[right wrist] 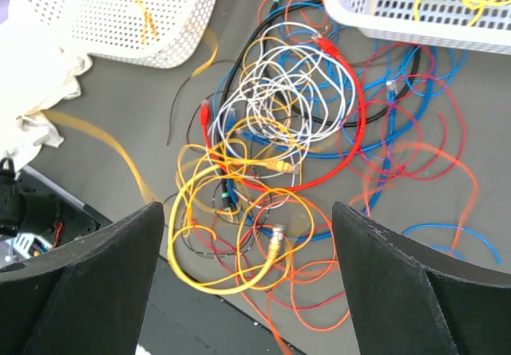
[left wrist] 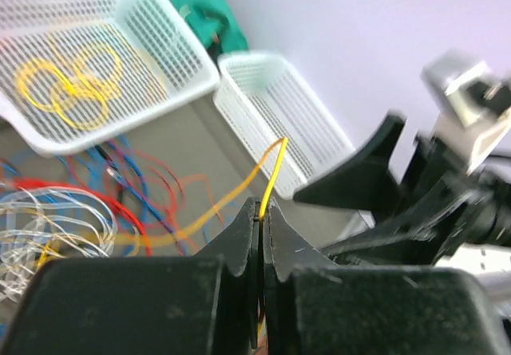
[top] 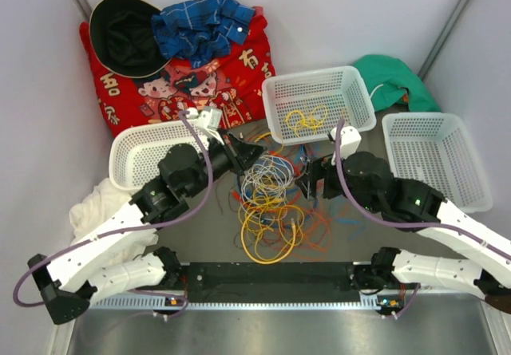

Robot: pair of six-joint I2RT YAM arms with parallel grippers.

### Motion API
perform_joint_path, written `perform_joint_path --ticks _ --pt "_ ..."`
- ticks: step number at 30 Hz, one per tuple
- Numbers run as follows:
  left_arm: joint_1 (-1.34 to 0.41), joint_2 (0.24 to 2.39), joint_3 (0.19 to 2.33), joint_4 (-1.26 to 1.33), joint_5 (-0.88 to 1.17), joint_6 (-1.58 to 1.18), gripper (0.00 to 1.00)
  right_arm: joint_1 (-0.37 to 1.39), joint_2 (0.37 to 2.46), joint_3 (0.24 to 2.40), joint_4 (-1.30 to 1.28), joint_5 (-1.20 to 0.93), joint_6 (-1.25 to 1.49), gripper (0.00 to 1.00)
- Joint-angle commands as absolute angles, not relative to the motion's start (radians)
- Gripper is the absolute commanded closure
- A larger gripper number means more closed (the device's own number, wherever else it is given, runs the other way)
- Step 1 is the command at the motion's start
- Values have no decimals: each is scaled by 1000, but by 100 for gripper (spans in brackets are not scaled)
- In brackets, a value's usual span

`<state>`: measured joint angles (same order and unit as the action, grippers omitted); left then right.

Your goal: Untangle the cables

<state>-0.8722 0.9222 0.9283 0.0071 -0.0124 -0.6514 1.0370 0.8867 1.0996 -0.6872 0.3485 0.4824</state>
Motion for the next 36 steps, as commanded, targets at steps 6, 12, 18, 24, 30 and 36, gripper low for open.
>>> perform_joint_path --ticks 6,12,18,24,30,36 --pt "-870 991 1247 -178 -182 -463 100 1046 824 1040 -598 364 480 18" --pt "-870 1066 1402 -219 -271 -396 100 1046 822 1015 -557 365 474 20" --pt "-868 1161 1597 -203 -400 -292 100 1046 750 1046 -580 411 448 20" --pt "-867 1265 1807 -176 -345 -262 100 1046 775 982 -508 348 428 19" --pt "-867 1365 1920 -130 -333 -235 100 1046 784 959 -460 362 440 19" --pt "-842 1492 1894 121 -311 -195 100 1046 716 979 -515 426 433 20"
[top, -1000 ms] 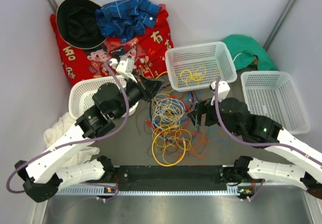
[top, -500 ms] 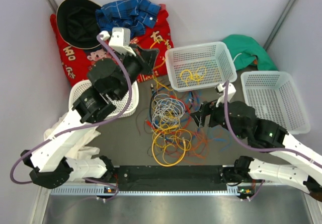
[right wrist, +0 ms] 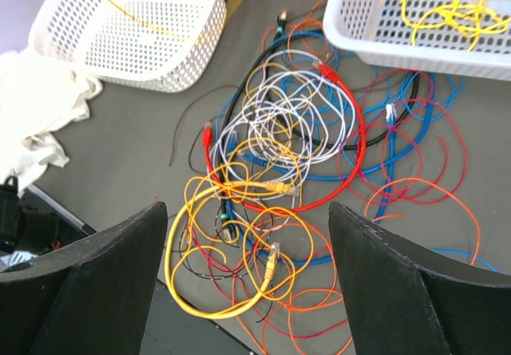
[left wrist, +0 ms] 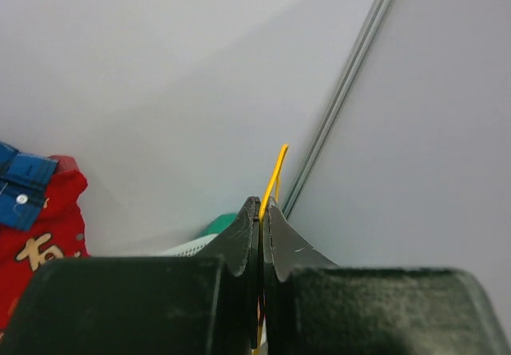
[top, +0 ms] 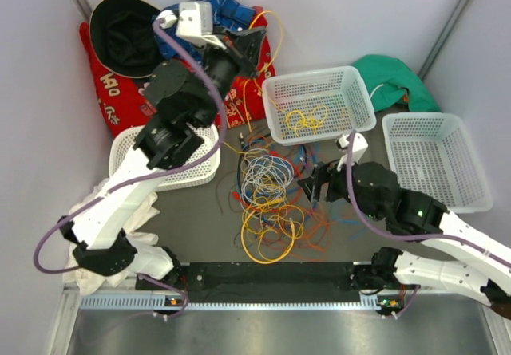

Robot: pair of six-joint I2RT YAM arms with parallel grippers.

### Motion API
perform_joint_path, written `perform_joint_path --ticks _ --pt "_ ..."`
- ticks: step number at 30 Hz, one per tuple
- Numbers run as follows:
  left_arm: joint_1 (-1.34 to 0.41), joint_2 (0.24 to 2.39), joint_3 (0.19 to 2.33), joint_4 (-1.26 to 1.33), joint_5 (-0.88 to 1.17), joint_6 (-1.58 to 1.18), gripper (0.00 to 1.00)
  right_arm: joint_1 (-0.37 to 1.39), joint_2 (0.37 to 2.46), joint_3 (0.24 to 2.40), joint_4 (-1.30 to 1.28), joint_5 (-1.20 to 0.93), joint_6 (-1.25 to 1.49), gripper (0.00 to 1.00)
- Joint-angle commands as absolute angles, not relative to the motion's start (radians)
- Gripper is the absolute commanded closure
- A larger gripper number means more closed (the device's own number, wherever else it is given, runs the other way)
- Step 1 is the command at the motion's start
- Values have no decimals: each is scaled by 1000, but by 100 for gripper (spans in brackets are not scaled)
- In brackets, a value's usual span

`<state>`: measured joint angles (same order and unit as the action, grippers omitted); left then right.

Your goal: Untangle the cables

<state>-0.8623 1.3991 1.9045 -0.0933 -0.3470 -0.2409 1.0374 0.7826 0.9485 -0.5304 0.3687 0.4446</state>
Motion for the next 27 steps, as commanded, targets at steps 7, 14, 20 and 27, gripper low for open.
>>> perform_joint_path --ticks 7,14,20,27 --pt "-704 1681 1977 296 -190 -346 100 1046 574 1051 -652 520 442 20" --pt "-585 1893 2109 425 -135 -477 100 1046 541 1111 -753 612 390 20" --pt "-545 2132 2336 466 -103 -540 100 1046 545 1085 -750 638 385 20" --pt "-532 2302 2367 506 -23 -636 100 1046 568 1025 -741 657 377 19"
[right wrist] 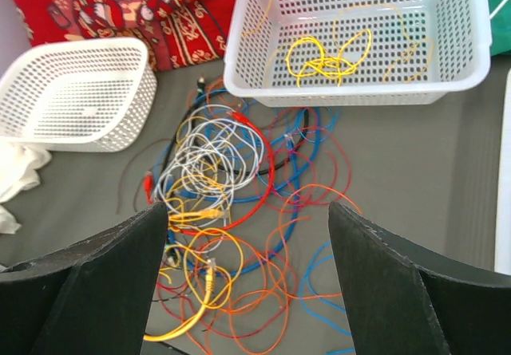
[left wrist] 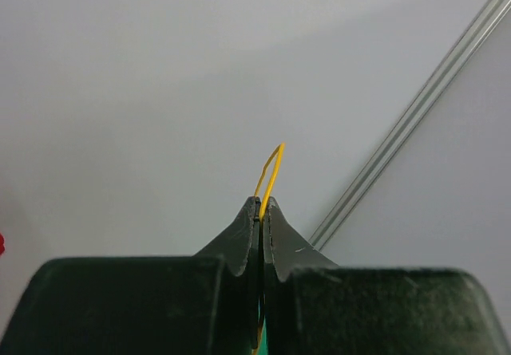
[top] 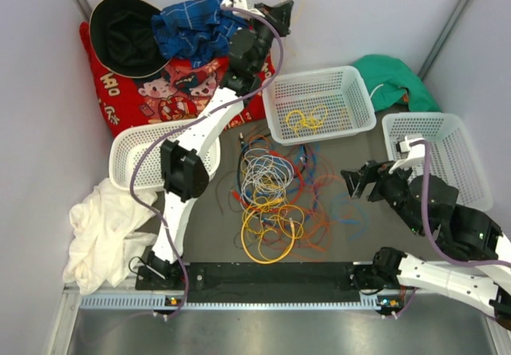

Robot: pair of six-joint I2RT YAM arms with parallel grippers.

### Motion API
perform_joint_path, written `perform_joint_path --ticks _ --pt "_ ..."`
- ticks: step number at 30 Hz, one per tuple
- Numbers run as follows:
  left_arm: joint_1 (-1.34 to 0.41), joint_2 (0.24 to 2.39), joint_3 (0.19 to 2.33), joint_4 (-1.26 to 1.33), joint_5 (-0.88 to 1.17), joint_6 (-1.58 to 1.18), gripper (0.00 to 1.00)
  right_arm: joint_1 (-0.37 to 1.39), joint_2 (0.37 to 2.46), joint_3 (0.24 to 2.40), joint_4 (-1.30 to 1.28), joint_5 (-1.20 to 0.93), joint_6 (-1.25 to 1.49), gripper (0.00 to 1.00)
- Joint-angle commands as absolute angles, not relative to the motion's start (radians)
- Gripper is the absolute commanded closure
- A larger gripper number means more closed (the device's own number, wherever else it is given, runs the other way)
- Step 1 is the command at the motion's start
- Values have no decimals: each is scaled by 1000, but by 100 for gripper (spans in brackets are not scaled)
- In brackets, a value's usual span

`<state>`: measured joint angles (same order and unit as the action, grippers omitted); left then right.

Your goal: Untangle the cables

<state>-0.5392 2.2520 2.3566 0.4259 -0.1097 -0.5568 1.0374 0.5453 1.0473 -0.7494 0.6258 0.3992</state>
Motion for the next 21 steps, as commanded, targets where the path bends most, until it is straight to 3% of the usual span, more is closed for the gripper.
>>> perform_joint_path --ticks 1,12,13,14,15,21 --pt "-535 2309 2327 531 -9 -665 100 1046 569 1020 -736 661 374 19" --pt "-586 2368 2204 465 106 -680 100 1046 581 1008 -727 683 351 18" --pt "-584 2367 2172 462 136 -681 86 1045 580 1009 -730 686 353 18" --pt "-584 2352 2152 456 129 -689 34 1046 577 1009 -735 690 353 18" --pt "-584 2336 2126 437 115 -695 2 1046 571 1012 -736 693 356 18" --pt "-583 2154 1939 391 12 -635 1 1046 552 1002 -730 709 354 17"
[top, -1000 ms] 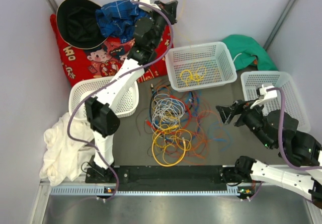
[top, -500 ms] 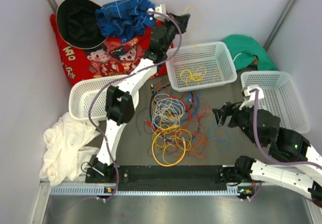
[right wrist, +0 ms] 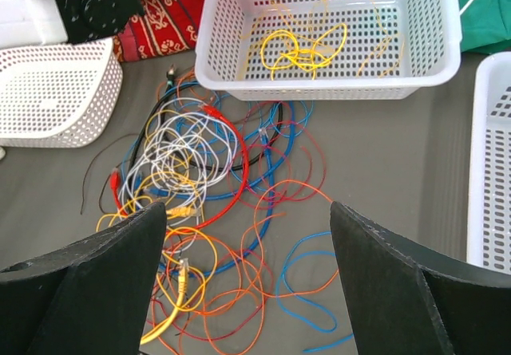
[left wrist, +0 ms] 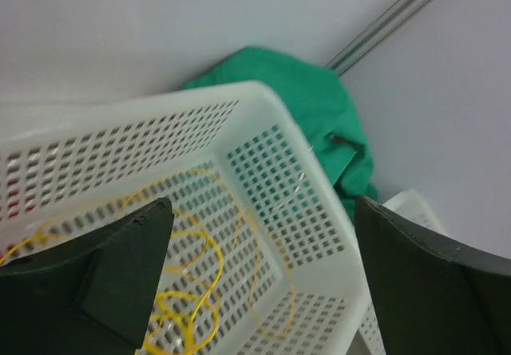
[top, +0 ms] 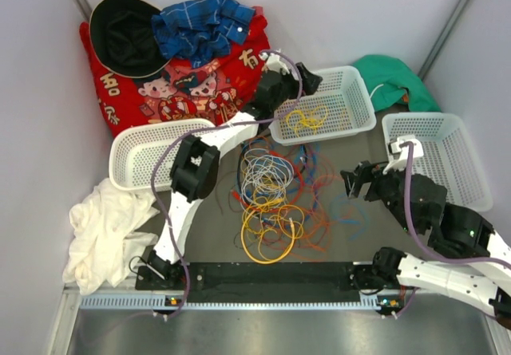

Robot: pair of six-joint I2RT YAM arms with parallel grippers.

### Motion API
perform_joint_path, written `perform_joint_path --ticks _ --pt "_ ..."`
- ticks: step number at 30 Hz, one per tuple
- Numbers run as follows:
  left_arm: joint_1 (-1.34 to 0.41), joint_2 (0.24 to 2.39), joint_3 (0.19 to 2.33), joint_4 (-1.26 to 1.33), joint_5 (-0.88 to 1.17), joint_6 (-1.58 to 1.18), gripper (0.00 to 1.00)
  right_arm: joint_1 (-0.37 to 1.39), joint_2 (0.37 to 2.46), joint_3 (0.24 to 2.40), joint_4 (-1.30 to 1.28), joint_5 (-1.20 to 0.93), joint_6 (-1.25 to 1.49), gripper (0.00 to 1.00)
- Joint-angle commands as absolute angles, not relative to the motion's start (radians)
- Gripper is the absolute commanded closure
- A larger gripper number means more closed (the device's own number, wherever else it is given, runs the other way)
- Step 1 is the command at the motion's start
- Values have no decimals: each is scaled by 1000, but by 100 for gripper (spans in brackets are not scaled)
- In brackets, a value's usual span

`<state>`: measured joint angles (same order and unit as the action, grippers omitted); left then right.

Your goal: Untangle the cables

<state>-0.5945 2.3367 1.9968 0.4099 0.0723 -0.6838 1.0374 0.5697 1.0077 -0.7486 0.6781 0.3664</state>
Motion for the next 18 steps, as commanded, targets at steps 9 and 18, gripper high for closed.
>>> perform_joint_path --ticks 9,18 --pt "-591 1760 1556 160 -135 -647 1 1045 551 893 -721 626 429 17" --pt "-738 1361 1183 -164 -222 -672 1 1045 679 721 -638 416 502 16"
